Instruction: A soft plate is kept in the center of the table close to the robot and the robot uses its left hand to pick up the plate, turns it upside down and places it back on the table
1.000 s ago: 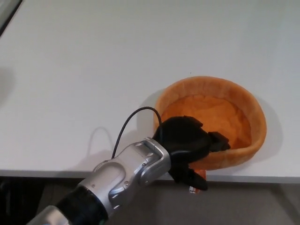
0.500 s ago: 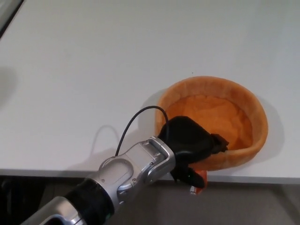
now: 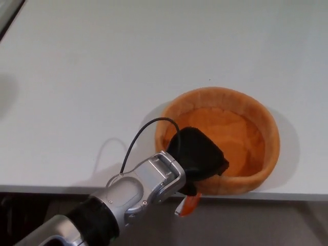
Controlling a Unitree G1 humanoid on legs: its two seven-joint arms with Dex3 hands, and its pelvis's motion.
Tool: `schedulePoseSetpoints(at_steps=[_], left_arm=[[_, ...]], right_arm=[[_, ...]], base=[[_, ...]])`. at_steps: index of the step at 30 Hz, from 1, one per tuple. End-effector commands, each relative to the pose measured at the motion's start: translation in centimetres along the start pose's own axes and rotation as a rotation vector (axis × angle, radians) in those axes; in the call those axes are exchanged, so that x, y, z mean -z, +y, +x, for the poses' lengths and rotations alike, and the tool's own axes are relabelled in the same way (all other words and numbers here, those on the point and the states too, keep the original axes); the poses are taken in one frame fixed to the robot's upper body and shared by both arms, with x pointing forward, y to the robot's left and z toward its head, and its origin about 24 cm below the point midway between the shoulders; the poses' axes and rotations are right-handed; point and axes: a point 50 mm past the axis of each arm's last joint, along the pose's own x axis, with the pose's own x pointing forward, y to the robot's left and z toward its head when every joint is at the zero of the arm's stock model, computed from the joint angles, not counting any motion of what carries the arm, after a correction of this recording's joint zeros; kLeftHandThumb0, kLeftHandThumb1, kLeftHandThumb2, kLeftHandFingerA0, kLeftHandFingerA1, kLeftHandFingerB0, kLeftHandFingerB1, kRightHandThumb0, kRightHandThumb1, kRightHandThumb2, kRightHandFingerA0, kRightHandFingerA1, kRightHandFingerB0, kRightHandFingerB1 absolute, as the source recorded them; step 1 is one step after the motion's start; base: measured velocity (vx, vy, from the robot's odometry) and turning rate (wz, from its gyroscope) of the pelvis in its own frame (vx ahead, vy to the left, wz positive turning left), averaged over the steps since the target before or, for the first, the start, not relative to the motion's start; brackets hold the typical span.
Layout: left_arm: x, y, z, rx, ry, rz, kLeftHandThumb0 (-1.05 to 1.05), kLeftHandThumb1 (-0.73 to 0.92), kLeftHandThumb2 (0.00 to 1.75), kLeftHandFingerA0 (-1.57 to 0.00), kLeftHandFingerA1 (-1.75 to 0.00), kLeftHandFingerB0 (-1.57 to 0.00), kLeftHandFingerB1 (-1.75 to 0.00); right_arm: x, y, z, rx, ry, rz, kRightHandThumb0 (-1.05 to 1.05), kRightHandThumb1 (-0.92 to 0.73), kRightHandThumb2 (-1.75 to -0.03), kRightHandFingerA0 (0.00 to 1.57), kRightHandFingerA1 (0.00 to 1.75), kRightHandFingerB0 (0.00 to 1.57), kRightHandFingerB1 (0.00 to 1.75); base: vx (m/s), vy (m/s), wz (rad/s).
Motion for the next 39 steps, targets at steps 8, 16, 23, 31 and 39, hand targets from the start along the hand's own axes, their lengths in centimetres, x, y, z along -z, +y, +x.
schedulePoseSetpoints(at_steps=[8,16,23,31,39], left_arm=[[1.3,-0.3,-0.6,0.023,0.053,0.04,-0.31,0.43,0.87,-1.27,-1.38,-0.94,-1.12],[1.0,-0.5,-0.8,0.036,0.045,-0.21,-0.27,0.6,0.58,-0.93,-1.75,-0.75,-1.55],[-0.9,0.7,-0.2,0.077,0.056,-0.64,-0.21,0.56,0.59,-0.9,-1.75,-0.76,-1.73],[-1.8,1.8,0.2,0.075,-0.002,-1.004,-0.33,0.41,0.84,-1.2,-1.42,-1.08,-1.36],[-3.2,2.4,0.2,0.012,-0.099,-1.142,-0.24,0.49,0.71,-0.96,-1.75,-0.8,-1.75]], right_arm=[[-0.2,-0.6,-0.3,0.015,0.026,-0.018,-0.67,-0.61,-0.95,0.52,0.54,0.32,0.48],[0.1,-0.6,-0.3,0.015,0.026,-0.012,-0.66,-0.61,-0.94,0.53,0.55,0.33,0.49],[-0.2,-0.7,-0.2,0.011,0.019,-0.048,-0.63,-0.76,-0.64,0.63,0.39,0.39,0.36],[-0.1,-0.9,0.0,0.016,0.015,-0.055,-0.59,-0.76,-0.64,0.63,0.39,0.38,0.34],[0.3,-1.1,0.2,0.017,0.028,-0.048,-0.62,-0.63,-0.94,0.54,0.55,0.31,0.48]], base=[[0.0,0.0,0.0],[0.0,0.0,0.0],[0.0,0.0,0.0],[0.0,0.0,0.0],[0.0,0.0,0.0]])
